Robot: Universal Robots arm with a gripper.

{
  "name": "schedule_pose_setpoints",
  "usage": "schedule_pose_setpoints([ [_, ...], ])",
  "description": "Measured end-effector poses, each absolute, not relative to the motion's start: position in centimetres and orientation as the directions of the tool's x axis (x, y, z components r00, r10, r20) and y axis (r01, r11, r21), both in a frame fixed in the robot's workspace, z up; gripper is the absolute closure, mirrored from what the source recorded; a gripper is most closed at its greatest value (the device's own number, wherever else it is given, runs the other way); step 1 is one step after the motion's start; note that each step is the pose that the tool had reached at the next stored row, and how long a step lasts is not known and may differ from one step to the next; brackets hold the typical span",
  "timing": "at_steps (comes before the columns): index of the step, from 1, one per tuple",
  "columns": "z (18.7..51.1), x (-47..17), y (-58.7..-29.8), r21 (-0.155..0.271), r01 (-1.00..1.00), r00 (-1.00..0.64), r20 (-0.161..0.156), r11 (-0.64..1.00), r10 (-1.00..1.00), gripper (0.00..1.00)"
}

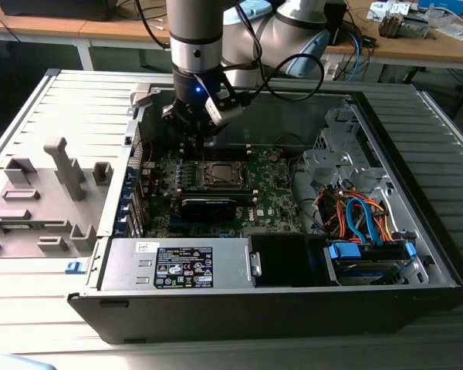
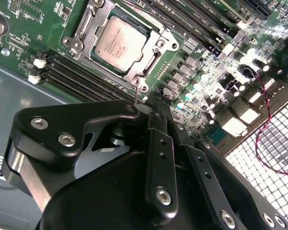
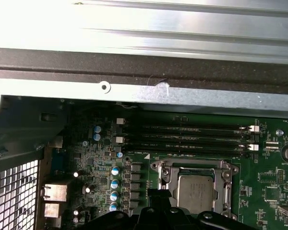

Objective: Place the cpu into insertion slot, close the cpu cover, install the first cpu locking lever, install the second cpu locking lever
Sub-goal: 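Install the first cpu locking lever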

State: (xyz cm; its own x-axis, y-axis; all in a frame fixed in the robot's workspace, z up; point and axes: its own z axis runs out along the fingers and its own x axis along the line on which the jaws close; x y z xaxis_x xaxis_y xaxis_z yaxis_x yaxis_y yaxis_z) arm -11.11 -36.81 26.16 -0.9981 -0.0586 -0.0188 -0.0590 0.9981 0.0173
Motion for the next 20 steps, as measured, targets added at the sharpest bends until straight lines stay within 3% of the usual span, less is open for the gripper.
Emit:
schedule_pose_setpoints([
  [20,26.24,-11.68,-36.27,0.017,-0.059,-0.998,-0.019,0.998,-0.059,0.89],
])
